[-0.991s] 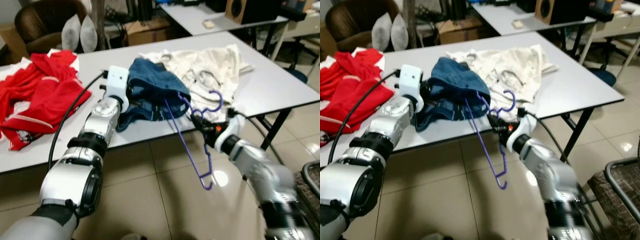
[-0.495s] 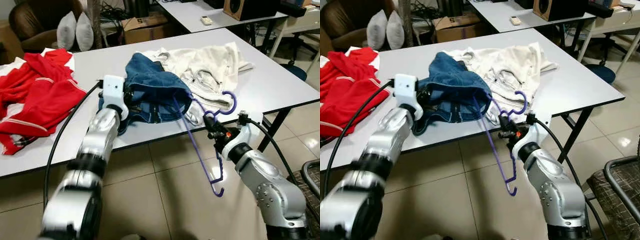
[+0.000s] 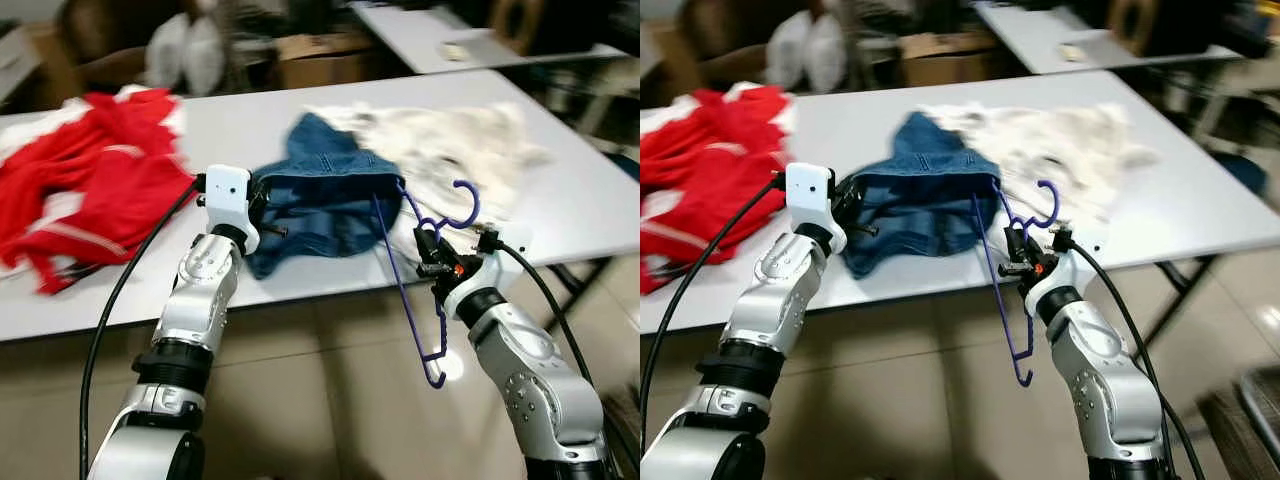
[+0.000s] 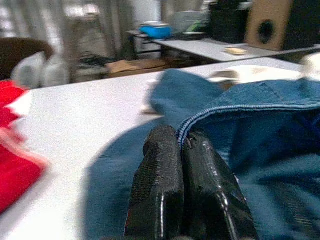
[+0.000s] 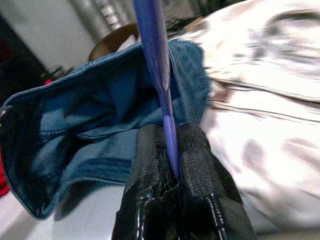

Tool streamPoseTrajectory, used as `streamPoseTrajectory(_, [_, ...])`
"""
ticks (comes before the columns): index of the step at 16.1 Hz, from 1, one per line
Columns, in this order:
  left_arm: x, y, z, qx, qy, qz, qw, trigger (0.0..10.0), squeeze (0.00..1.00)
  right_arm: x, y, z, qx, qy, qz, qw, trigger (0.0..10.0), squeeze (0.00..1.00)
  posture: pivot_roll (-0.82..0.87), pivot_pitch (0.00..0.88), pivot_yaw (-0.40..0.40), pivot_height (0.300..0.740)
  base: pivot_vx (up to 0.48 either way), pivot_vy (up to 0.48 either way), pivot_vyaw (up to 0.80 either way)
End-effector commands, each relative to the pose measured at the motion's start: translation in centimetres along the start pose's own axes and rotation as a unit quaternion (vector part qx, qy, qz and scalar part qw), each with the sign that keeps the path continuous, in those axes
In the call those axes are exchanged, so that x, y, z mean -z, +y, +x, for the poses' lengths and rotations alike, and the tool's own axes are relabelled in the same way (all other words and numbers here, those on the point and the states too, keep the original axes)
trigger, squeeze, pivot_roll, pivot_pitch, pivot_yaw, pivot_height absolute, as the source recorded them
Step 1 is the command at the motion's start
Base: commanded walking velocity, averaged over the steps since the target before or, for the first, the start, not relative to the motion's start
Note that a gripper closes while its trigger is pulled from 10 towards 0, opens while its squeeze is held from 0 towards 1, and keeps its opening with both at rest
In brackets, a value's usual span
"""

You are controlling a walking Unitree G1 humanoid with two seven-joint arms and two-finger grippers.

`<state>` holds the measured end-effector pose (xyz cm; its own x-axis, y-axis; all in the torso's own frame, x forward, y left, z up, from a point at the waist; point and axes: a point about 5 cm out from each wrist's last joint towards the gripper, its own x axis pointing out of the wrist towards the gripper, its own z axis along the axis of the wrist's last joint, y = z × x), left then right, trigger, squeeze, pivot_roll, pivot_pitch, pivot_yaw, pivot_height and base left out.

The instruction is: Hang hanger

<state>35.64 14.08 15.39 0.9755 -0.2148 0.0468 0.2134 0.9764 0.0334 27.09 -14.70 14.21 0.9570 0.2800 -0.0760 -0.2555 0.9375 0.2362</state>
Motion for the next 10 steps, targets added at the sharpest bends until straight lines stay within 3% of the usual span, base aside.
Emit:
streamPoseTrajectory(1, [-0.1,0.9,-0.3,-0.017,0.001,0.0,1.0,10.0,0.0,0.1,0.2,0.0,-0.007,0.003,-0.009,1.0,10.0,0.0,-0.16,0.0,0.079,0.74,0.371,0.0,0.79])
streamPoseTrajectory(4, [0.2,1.1,-0.6,-0.018,0.009,-0.002,1.0,10.0,0.0,0.6,0.2,-0.1,-0.019,0.018,-0.021,0.999,10.0,0.0,-0.17,0.0,0.074,0.74,0.371,0.0,0.71])
streamPoseTrajectory(6, [0.8,0.0,-1.0,0.022,0.025,-0.012,0.999,10.0,0.0,1.5,-0.1,-0.9,-0.01,0.048,-0.001,0.999,10.0,0.0,-0.16,0.0,0.049,0.74,0.186,0.0,0.0])
streamPoseTrajectory(8, [0.1,-1.4,-0.8,0.066,0.016,-0.011,0.998,10.0,0.0,1.6,0.0,-1.4,-0.031,0.059,-0.011,0.998,10.0,0.0,-0.16,0.0,0.046,0.74,0.0,0.0,0.0])
streamPoseTrajectory(9, [0.1,-1.8,-0.6,0.073,0.016,-0.009,0.997,8.6,0.0,1.6,0.0,-1.6,-0.036,0.061,-0.011,0.997,10.0,0.0,-0.18,0.0,0.057,0.74,0.0,0.0,0.0])
streamPoseTrajectory(10, [0.4,-2.3,-0.2,0.085,0.027,-0.016,0.996,0.6,0.0,1.6,-0.2,-1.8,-0.04,0.062,-0.012,0.997,10.0,0.0,-0.21,0.0,0.073,0.74,0.0,0.0,0.0])
